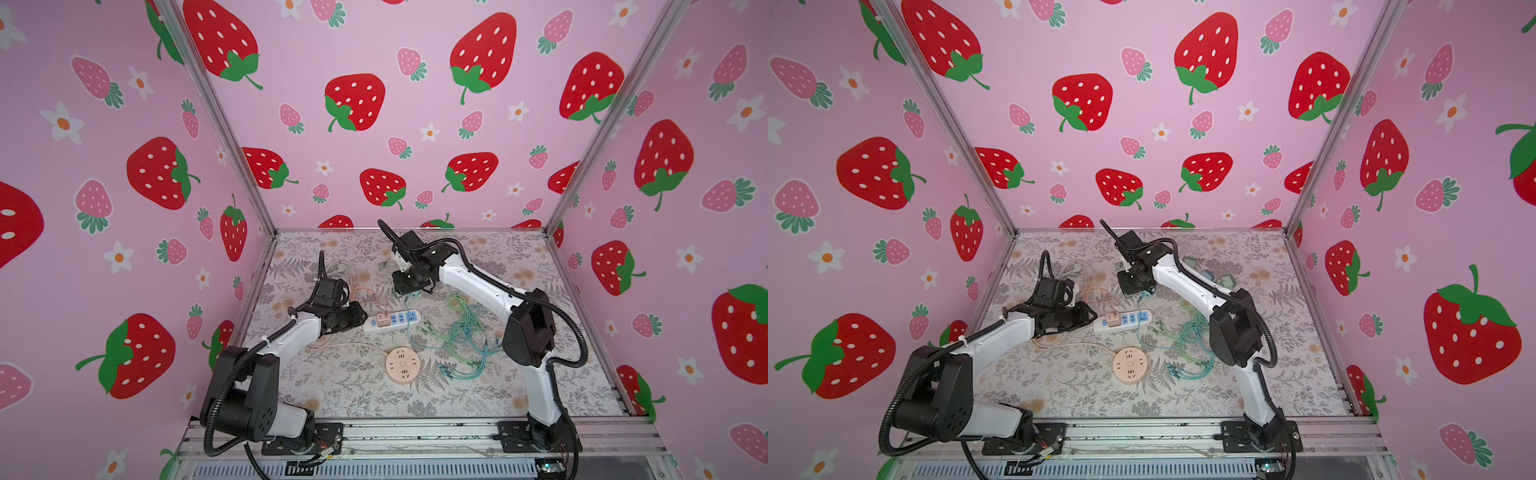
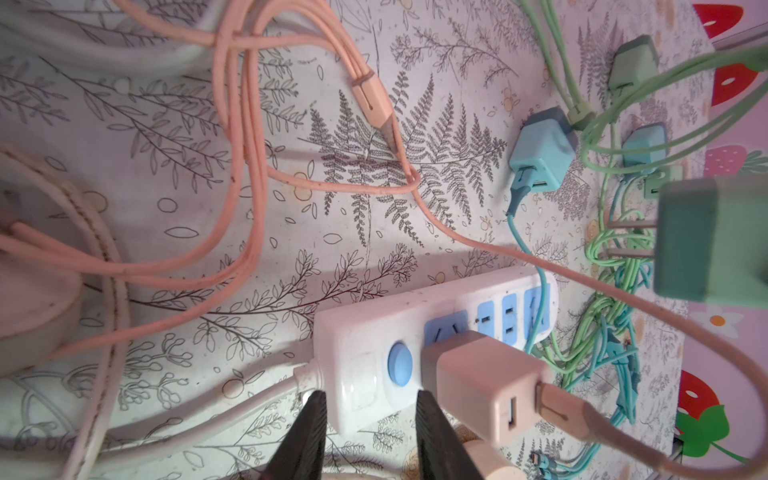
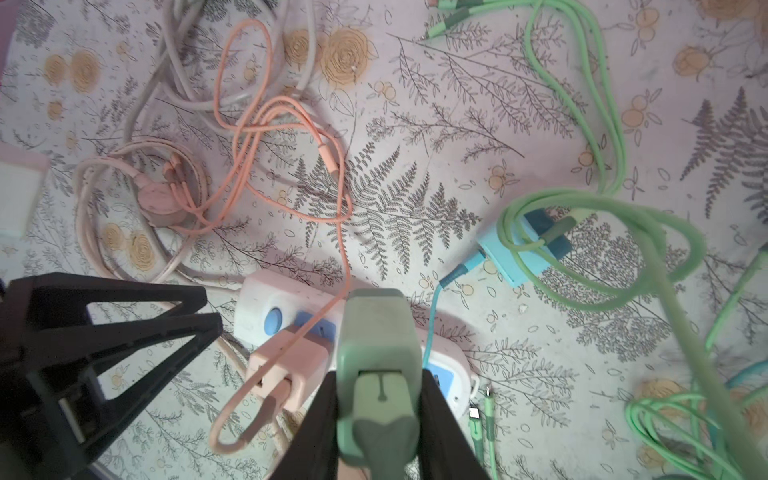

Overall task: Insert the plug
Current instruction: 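Lower the charger with the right gripper over a blue socket of the white power strip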

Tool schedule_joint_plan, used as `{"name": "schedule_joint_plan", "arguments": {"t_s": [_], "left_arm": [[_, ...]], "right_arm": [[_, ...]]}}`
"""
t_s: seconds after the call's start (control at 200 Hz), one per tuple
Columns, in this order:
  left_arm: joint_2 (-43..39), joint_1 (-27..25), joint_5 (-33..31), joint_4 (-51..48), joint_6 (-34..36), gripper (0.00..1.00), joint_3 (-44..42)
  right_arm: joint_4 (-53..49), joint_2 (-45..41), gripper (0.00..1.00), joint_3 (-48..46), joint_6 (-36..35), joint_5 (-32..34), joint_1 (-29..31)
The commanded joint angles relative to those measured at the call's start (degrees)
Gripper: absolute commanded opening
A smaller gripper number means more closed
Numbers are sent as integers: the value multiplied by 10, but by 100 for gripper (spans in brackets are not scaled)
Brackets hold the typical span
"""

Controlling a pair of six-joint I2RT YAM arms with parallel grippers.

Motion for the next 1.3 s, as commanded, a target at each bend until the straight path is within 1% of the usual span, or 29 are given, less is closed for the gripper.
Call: {"name": "schedule_joint_plan", "arguments": {"t_s": [0.0,0.235,0.61,1.296], "left_arm": [[5,2,-2,13,1,37,1],[22,2,0,27,1,33,-5],[44,2,6,40,7,32,-13],[69,-11,21,55,5,28,-16]], "right_arm": [[-35,-14,0,-11,18,22,9],[-43,-11,0,-38,41,18,19],[-47,-13,0,-69,69,27,36],[9,-17,0,-120,100,37,38]]}}
